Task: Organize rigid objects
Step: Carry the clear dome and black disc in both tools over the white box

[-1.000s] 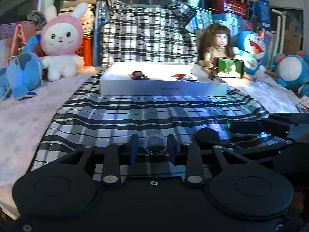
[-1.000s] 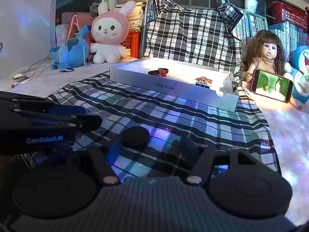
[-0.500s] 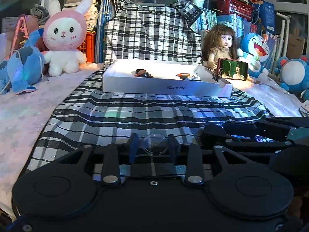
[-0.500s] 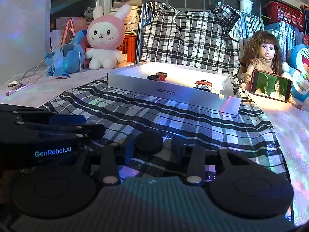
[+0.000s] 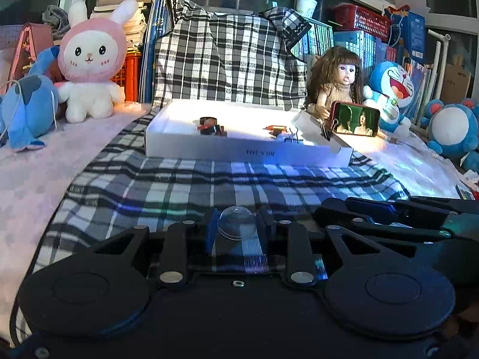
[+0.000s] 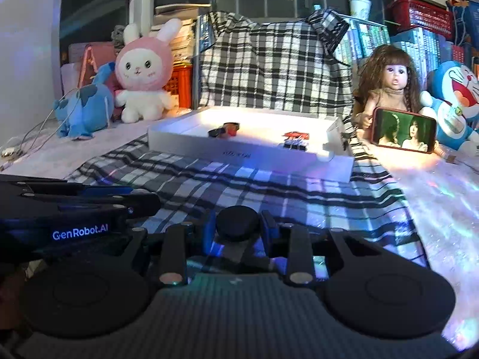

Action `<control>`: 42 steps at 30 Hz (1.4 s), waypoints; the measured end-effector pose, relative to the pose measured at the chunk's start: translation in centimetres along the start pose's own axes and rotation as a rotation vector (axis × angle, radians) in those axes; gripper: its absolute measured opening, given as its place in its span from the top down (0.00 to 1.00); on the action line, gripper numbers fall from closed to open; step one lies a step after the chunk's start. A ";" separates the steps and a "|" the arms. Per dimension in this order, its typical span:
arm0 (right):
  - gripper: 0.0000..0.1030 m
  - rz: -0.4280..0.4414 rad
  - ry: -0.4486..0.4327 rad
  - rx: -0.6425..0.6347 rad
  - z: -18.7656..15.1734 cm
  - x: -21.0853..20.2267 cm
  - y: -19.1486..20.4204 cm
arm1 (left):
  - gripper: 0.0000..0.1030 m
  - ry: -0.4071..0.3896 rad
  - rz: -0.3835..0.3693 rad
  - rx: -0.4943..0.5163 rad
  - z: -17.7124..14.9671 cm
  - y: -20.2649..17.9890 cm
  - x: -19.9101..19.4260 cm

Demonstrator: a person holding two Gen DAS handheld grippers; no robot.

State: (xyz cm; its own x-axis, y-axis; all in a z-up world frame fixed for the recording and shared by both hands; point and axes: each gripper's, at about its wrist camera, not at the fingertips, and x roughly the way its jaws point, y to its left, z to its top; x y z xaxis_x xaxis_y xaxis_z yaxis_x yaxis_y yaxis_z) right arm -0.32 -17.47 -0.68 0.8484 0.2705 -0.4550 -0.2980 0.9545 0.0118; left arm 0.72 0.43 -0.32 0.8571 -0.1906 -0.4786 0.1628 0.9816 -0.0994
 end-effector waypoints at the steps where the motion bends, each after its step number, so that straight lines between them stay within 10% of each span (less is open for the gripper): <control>1: 0.64 -0.006 -0.002 0.004 0.3 0.0 -0.1 | 0.74 -0.001 0.001 0.002 0.3 0.0 0.1; 42: 0.64 -0.127 0.134 0.155 10.8 8.6 -6.6 | 0.74 0.128 0.025 -0.012 13.1 2.0 11.6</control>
State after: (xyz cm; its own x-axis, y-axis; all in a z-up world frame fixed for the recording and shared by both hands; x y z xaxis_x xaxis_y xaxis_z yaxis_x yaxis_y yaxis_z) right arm 13.67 -20.12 4.91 0.8062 0.1380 -0.5753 -0.1132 0.9904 0.0789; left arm 17.42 0.27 5.38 0.7913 -0.1667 -0.5882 0.1359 0.9860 -0.0965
